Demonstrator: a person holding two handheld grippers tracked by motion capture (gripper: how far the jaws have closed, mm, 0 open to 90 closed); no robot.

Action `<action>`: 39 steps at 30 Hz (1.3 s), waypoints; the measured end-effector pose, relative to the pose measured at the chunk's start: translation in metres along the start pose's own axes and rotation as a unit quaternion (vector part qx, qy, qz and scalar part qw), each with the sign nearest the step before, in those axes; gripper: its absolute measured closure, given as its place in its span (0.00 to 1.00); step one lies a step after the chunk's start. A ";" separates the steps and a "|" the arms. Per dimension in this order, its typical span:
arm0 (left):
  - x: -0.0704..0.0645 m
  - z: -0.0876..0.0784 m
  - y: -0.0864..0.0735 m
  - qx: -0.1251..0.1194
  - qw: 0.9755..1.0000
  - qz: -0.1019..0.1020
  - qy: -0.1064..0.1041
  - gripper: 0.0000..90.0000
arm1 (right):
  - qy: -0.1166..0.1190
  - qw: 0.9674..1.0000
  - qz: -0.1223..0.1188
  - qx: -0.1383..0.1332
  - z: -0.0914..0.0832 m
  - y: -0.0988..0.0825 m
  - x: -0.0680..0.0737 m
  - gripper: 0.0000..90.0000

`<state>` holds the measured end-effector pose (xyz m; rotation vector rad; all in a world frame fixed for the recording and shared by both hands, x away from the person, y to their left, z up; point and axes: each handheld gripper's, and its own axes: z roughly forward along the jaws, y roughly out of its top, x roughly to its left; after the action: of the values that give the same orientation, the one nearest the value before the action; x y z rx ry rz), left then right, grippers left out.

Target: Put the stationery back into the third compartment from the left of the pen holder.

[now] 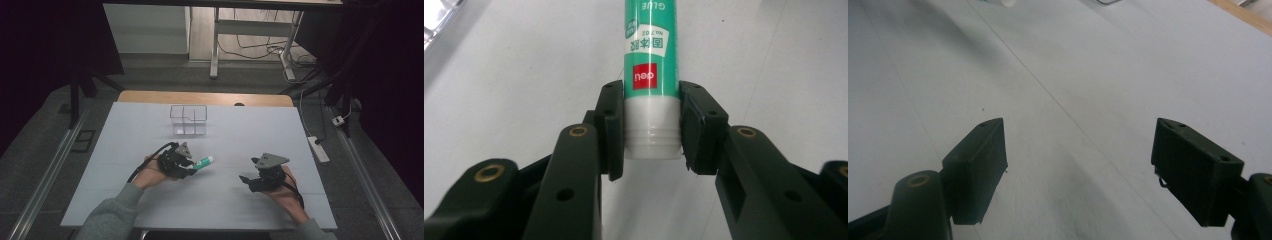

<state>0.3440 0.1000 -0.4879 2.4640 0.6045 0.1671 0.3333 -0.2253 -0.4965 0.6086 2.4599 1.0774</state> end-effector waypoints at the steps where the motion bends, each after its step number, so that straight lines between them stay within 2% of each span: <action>1: -0.001 0.001 0.001 -0.001 1.000 0.000 -0.001 0.72 | 0.000 1.000 0.000 0.000 0.000 0.000 0.000 0.25; 2: -0.002 0.001 0.003 -0.001 1.000 0.003 -0.002 0.72 | 0.005 1.000 -0.008 0.001 0.004 0.005 0.003 0.25; 7: -0.006 0.003 0.008 -0.002 1.000 0.010 -0.007 0.72 | 0.018 1.000 -0.015 0.006 0.011 0.013 0.007 0.27; 16: -0.008 0.007 0.012 -0.001 1.000 0.015 -0.010 0.72 | 0.029 0.999 -0.029 0.016 0.017 0.021 0.011 0.29; 28: -0.014 0.016 0.019 0.008 0.999 0.028 -0.025 0.72 | 0.037 0.997 -0.059 0.028 0.026 0.027 0.018 0.29; 30: -0.015 0.018 0.021 0.009 0.999 0.030 -0.028 0.72 | 0.037 0.997 -0.059 0.029 0.027 0.028 0.019 0.29; 35: -0.018 0.023 0.026 0.016 0.998 0.040 -0.035 0.72 | 0.042 0.996 -0.077 0.030 0.030 0.036 0.023 0.29; 36: -0.019 0.024 0.027 0.016 0.998 0.042 -0.038 0.72 | 0.043 0.994 -0.092 0.036 0.033 0.039 0.025 0.29; 39: -0.023 0.026 0.030 0.020 0.998 0.051 -0.042 0.72 | 0.048 0.993 -0.102 0.040 0.036 0.041 0.027 0.30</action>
<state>0.3420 0.0542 -0.4919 2.5285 0.4509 0.0926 0.3386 -0.1649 -0.4923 0.3270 2.5916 0.9507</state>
